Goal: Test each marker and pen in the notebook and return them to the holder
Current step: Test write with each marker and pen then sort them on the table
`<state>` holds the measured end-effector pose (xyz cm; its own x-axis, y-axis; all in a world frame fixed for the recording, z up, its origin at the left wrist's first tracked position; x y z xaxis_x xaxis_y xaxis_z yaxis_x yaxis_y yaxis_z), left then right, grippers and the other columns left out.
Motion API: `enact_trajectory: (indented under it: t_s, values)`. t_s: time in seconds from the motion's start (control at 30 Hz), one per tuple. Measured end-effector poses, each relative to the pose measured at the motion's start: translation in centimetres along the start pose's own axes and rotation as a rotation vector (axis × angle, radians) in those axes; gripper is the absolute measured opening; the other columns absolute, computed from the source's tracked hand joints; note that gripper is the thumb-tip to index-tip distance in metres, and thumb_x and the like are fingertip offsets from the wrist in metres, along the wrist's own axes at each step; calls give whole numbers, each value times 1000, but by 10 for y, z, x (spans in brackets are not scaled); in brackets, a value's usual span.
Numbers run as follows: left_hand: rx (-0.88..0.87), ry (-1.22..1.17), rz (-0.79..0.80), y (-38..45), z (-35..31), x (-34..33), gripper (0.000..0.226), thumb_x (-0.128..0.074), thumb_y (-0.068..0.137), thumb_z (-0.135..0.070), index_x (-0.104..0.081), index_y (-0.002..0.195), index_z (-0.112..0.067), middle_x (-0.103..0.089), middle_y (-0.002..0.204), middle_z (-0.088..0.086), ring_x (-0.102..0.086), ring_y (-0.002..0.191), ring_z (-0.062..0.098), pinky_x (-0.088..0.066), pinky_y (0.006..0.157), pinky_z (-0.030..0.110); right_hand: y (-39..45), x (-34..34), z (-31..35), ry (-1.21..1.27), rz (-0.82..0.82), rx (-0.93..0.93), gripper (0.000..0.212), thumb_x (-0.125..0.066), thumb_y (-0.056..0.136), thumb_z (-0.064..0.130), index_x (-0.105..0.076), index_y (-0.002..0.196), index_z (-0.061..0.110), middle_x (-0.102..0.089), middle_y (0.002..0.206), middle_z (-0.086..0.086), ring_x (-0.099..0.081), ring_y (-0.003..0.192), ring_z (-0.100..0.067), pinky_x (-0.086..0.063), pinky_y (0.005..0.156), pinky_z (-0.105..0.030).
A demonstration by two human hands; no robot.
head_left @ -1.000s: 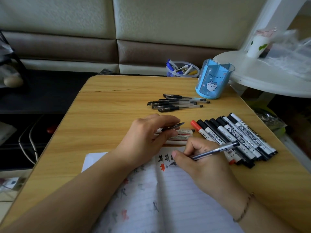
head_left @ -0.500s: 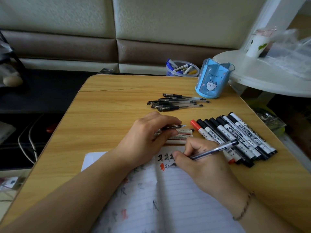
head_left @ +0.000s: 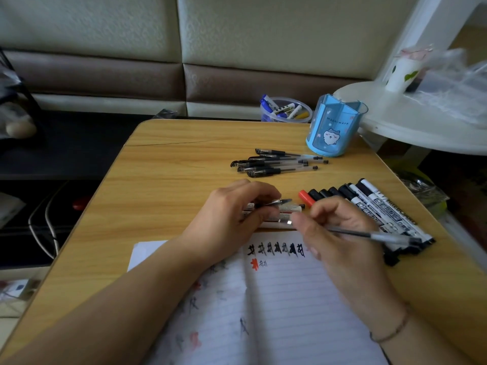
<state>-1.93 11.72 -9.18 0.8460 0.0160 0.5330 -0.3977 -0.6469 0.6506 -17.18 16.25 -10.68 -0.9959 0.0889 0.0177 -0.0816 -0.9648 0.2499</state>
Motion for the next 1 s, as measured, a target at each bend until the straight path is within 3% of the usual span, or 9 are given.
enact_trajectory:
  t_s: [0.1,0.23,0.5,0.63,1.0]
  values:
    - [20,17,17,0,2,0,20,-70,88,-17,-68,107,-11,-68,95,-1,-61,86,2,-41,78,5,4,10,4,107,-22,2,14,-66,71,27,-70,77,15,-62,65,-8,-50,52,-17,-34,49,-32]
    - [22,10,9,0,2,1,19,-68,91,-20,-68,108,-12,-67,96,-2,-62,89,5,-44,80,10,4,17,7,149,-79,20,20,-51,76,8,-69,73,15,-60,60,-10,-50,49,-20,-34,41,-20]
    - [-66,32,30,2,-8,0,18,-71,87,-12,-70,104,-8,-64,94,-7,-57,86,3,-37,77,5,5,12,3,58,-64,-26,10,-56,78,12,-66,74,12,-65,66,-12,-52,51,-19,-39,43,-24]
    - [-118,14,42,1,-11,-3,18,-70,90,-13,-69,105,-5,-69,95,0,-62,89,10,-47,80,17,5,6,7,42,-21,-15,2,-69,81,7,-69,81,4,-67,69,-14,-54,51,-21,-39,42,-14]
    - [-108,-21,15,1,-12,5,16,-68,87,-2,-71,102,0,-71,92,3,-65,83,9,-48,76,15,1,1,9,34,19,-43,17,-66,77,21,-70,87,8,-71,79,-13,-59,50,-22,-39,41,-18]
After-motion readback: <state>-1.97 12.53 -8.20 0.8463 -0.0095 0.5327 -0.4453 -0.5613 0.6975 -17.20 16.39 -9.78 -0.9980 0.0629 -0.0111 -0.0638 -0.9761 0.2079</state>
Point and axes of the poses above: each hand's wrist, its own y-axis towards the middle knuckle, its own x-axis out of the back of the hand, z = x × y, the point moved 8 cm from there along y, towards the middle knuckle
